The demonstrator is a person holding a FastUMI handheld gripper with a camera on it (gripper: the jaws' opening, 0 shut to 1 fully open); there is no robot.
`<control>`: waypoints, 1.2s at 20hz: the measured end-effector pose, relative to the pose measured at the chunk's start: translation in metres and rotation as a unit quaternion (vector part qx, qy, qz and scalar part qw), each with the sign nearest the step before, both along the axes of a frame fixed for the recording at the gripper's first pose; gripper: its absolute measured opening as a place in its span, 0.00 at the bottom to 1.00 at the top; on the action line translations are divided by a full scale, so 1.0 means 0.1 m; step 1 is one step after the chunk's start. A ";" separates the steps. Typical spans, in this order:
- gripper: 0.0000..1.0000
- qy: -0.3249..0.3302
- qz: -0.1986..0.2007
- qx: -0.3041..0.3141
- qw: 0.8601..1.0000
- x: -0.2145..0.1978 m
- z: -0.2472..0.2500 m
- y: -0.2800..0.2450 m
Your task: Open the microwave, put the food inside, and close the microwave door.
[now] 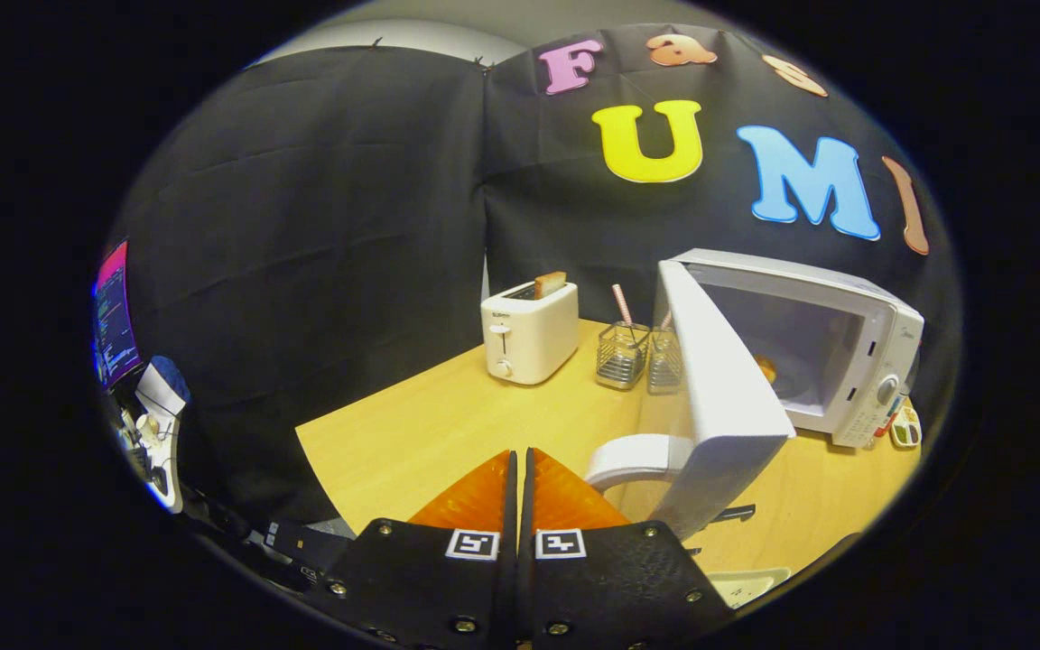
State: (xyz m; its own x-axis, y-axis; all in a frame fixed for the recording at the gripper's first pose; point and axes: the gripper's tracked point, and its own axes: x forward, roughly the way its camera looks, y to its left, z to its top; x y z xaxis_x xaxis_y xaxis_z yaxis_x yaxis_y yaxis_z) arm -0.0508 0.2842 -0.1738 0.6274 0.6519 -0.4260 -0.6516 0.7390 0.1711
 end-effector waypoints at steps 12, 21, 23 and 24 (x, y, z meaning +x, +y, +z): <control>0.01 0.012 -0.120 -0.003 0.993 0.74 -0.12 -1.03; 0.01 0.020 -0.177 -0.006 0.984 1.20 -0.22 -1.55; 0.01 0.019 -0.187 -0.006 0.982 1.30 -0.21 -1.62; 0.01 0.019 -0.190 -0.006 0.982 1.35 -0.21 -1.64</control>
